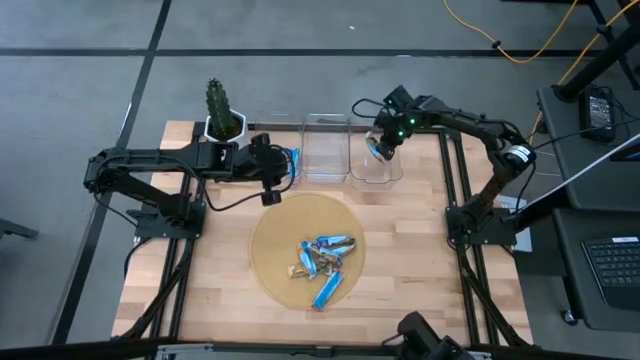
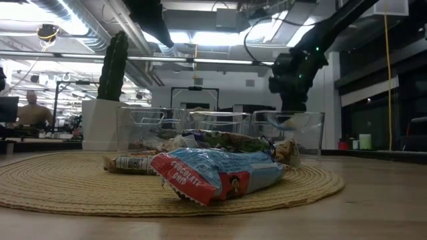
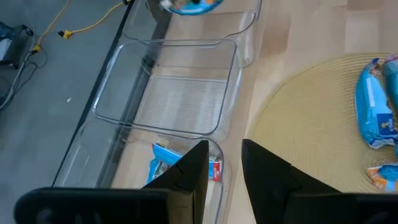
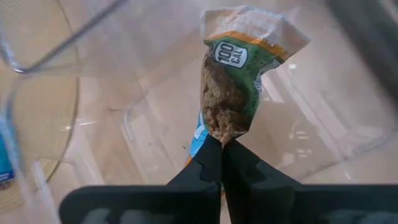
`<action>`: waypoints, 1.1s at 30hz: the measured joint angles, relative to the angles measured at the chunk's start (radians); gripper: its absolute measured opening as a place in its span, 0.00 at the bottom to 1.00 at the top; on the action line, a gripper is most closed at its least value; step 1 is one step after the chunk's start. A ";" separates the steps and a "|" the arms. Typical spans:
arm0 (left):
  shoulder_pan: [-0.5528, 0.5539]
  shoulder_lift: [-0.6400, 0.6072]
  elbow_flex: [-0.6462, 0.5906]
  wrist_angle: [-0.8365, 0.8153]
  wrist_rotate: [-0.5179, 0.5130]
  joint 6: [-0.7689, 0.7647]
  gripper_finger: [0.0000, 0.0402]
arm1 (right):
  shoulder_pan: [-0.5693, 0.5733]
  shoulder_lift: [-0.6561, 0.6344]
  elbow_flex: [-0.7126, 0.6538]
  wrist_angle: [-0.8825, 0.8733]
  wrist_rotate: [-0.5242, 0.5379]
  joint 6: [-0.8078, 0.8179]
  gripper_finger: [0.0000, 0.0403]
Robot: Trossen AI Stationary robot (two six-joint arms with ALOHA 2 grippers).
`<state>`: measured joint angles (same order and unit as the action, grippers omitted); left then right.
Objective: Pick and place Granola Bars by type
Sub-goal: Put the orange granola bar into the right transparent bin, then put the blue granola bar into the middle transparent bin
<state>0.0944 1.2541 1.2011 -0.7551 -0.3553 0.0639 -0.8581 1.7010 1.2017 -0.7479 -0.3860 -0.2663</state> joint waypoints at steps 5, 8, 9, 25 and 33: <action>0.001 0.000 0.000 0.000 -0.013 -0.001 0.22 | 0.004 0.038 -0.001 0.013 0.000 0.002 0.02; 0.001 0.000 0.000 0.000 -0.014 -0.001 0.22 | 0.004 0.057 -0.001 0.017 0.000 0.003 0.02; 0.001 0.000 0.000 0.000 -0.014 -0.002 0.22 | 0.004 0.062 -0.001 0.020 0.000 0.003 0.02; 0.000 0.000 0.000 0.000 -0.014 -0.043 0.22 | 0.006 0.089 -0.001 0.028 0.000 0.026 0.07; 0.000 0.000 0.000 0.000 -0.014 -0.043 0.22 | 0.006 0.089 -0.001 0.028 0.000 0.030 0.14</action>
<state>0.0944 1.2545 1.2011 -0.7551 -0.3693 0.0204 -0.8520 1.7897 1.2011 -0.7197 -0.3859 -0.2367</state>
